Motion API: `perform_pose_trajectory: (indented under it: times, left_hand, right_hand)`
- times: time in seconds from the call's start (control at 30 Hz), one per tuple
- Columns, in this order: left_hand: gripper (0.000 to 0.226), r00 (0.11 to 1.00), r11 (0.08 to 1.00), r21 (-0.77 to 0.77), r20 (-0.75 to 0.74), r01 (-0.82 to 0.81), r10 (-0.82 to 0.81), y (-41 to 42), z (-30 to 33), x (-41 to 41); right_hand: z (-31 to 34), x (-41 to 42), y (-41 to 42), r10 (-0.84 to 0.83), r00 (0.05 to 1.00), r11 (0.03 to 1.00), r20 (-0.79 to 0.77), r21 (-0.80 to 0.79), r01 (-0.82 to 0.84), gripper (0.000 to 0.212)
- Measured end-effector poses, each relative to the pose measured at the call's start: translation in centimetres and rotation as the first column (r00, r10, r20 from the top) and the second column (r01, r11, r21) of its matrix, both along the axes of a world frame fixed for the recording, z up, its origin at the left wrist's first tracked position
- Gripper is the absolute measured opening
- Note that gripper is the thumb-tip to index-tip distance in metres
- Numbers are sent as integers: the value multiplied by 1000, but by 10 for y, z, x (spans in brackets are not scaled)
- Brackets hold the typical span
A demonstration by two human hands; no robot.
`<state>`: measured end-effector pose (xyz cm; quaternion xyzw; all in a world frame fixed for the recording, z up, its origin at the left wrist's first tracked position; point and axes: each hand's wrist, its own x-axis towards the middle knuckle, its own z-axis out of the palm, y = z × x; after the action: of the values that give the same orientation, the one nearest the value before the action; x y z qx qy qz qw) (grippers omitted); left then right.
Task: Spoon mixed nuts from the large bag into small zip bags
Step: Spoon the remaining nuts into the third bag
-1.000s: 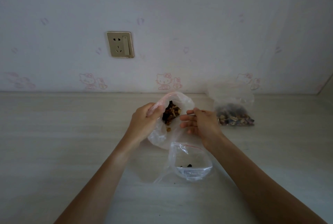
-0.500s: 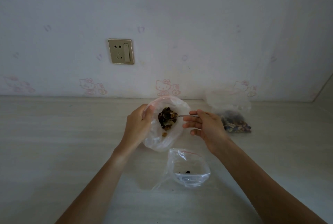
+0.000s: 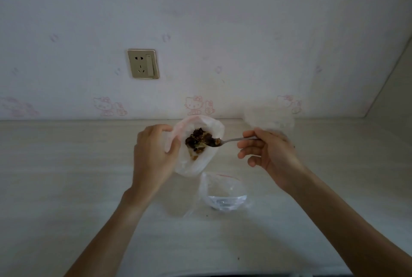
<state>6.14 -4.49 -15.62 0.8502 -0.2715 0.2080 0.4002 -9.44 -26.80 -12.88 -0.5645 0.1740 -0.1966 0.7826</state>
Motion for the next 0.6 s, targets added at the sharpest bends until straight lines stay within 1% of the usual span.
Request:
perform_pose_trajectory:
  times: [0.07,0.1,0.13,0.2,0.23,0.27,0.3,0.37,0.43,0.5,0.6]
  left_hand:
    - [18,997,998,-31,57,52,-50,4,5,-23]
    - [16,994,994,-40,40,99,-97,6,7,-34]
    - [18,990,990,-26,-17,138,-138,6,9,-43]
    - [41,967,978,87,-188,188,-170,3,10,-56]
    - [52,952,964,168,-261,206,-158,1,9,-61]
    - [57,943,946,242,-304,214,-135,-2,7,-65]
    - [56,941,929,299,-318,217,-117,-5,4,-67]
    - [45,937,905,352,-330,238,-118,-8,0,-71]
    - [33,923,905,333,-361,264,-136,-9,-3,-72]
    - [24,920,921,281,-356,271,-163,-8,-6,-72]
    - [16,909,941,137,-331,311,-252,-4,-11,-74]
  right_hand:
    - [-2,-18,-2,7,1000,1000,7,4,-7,33]
    - [-4,-27,-2,11,1000,1000,5,3,-11,33]
    - [-6,-36,-2,16,1000,1000,1,3,-16,33]
    - [-9,-51,0,24,1000,1000,-10,7,-24,34]
    - [-11,-58,2,26,1000,1000,-12,11,-26,34]
    - [-12,-64,4,31,999,999,-16,9,-30,34]
    - [-13,-69,6,36,999,999,-22,-3,-36,35]
    - [-14,-78,12,43,998,997,-43,-55,-45,36]
    - [-14,-83,17,55,996,986,-68,-154,-65,37]
    - [-11,-87,22,98,992,944,-80,-310,-118,36]
    - [-10,-91,30,179,980,795,-86,-574,-196,31]
